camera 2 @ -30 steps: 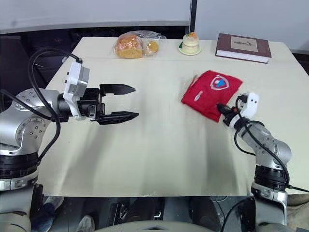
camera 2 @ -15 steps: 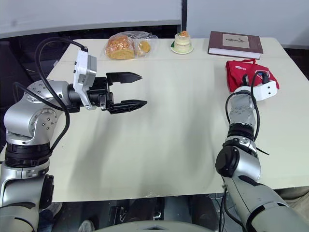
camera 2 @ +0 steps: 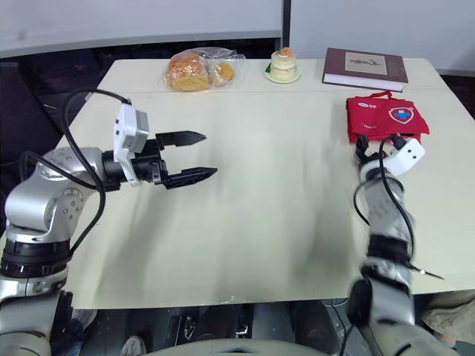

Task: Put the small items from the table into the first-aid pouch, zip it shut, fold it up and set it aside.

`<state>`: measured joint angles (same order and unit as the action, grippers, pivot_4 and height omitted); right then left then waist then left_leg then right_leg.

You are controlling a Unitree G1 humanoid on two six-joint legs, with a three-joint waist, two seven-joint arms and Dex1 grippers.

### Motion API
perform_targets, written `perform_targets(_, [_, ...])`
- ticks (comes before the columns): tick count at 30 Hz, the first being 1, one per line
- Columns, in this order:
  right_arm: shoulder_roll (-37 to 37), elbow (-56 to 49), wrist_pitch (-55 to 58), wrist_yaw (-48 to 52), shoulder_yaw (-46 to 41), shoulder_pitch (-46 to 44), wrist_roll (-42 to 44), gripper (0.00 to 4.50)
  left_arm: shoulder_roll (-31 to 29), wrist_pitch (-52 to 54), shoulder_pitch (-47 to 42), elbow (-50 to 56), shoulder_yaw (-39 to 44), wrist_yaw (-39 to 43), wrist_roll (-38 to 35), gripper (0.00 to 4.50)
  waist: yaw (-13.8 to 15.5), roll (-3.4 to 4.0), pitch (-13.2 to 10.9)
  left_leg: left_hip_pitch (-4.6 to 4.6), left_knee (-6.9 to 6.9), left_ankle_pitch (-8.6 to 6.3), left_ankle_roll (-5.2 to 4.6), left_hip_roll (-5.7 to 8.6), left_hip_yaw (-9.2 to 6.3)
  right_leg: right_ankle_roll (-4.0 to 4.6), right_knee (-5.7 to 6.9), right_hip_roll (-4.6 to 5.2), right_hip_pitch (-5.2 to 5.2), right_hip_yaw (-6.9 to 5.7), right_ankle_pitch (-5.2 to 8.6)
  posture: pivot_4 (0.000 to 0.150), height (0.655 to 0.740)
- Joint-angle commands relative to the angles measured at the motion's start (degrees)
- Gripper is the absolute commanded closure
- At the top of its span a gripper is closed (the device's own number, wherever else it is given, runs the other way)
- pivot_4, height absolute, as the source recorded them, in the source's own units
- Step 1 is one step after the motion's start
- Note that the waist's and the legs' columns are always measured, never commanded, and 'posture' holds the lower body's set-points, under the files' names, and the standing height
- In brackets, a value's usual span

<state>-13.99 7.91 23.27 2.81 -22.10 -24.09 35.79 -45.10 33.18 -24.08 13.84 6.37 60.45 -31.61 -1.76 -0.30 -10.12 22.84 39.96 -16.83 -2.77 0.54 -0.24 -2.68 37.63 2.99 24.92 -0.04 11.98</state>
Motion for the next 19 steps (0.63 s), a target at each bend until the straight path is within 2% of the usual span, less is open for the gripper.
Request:
perform_targets(1, [-11.25, -18.23, -0.17, 18.70, 8.26, 13.06, -3.10, 0.14, 0.07, -3.23, 4.37, 0.45, 1.54, -2.31, 2.29, 0.00, 0.16, 0.02, -0.01, 0.00, 0.00, -0.01, -0.01, 0.00, 0.01, 0.00, 0.01, -0.02, 0.01, -0.03, 0.00, 0.150, 0.7289])
perform_targets(5, [-18.12, -26.07, -7.45, 32.15, 6.26, 26.65, -3.01, 0.14, 0.63, -5.47, 10.97, 0.07, 2.12, -3.66, 3.82, 0.00, 0.11, -0.03, -0.01, -0.12, 0.00, -0.02, -0.03, -0.12, 0.03, -0.01, -0.02, -0.16, -0.05, -0.07, 0.01, 0.150, 0.7289])
perform_targets(11, [-25.40, -27.06, -14.16, 46.57, -2.14, 38.80, -2.22, 0.14, 1.51, -8.83, 22.56, 2.18, 3.71, -5.00, 4.69, 0.00, 0.73, -0.01, 0.00, -0.20, 0.02, -0.02, -0.02, -0.17, 0.12, -0.02, -0.08, -0.17, -0.11, 0.00, 0.01, 0.150, 0.7289])
perform_targets(19, [-26.69, -24.15, -16.96, 59.19, -11.71, 48.03, 2.55, 0.14, 2.83, -13.61, 32.42, 5.98, 6.73, -7.64, 6.11, 0.00, 2.15, -0.07, 0.02, -0.19, 0.05, -0.03, -0.01, -0.20, 0.02, 0.22, -0.21, 0.14, -0.21, -0.07, 0.15, 0.150, 0.7289])
